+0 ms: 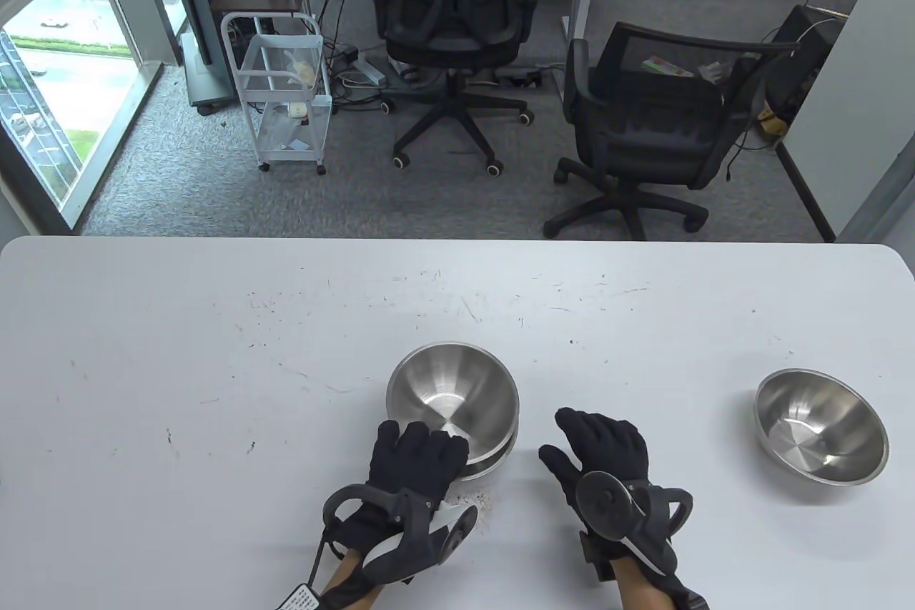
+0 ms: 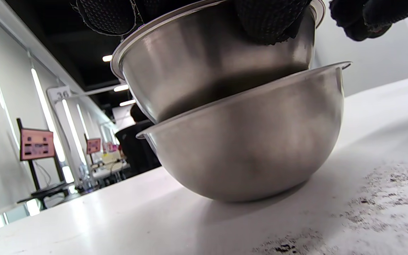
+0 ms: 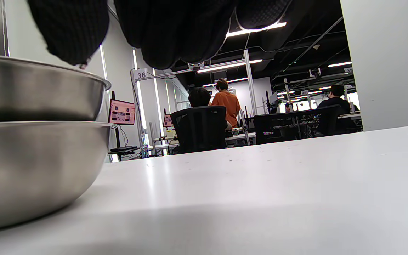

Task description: Nest mixing bowl into mixing bowl

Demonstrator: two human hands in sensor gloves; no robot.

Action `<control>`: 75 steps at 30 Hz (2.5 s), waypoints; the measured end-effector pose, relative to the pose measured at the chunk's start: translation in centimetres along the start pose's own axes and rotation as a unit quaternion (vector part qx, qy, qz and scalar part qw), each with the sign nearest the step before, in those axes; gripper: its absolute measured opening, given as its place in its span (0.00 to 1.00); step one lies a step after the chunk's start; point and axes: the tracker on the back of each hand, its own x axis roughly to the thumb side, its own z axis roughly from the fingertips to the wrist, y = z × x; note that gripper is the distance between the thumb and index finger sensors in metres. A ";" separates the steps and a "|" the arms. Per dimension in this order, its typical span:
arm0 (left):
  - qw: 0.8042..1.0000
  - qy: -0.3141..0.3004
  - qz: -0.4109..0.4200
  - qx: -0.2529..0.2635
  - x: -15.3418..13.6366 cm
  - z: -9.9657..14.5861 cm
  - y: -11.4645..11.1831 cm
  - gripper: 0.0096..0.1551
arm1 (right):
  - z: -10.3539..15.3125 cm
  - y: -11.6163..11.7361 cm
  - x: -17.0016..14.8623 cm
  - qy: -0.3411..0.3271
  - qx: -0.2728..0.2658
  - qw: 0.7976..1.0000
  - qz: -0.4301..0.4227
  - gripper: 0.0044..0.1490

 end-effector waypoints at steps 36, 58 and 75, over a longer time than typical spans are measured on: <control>0.992 -0.046 0.080 -0.091 -0.4 -0.5 -1.5 0.24 | -0.1 0.1 -0.1 0.002 0.008 1.000 -0.003 0.38; 0.996 -0.007 0.078 -0.040 -3.8 0.8 -0.7 0.32 | -0.1 0.2 -0.1 0.002 0.015 1.000 -0.001 0.38; 0.990 0.117 0.075 -0.007 -12.4 2.6 -1.7 0.37 | -0.1 0.3 0.2 -0.006 0.013 1.000 0.006 0.38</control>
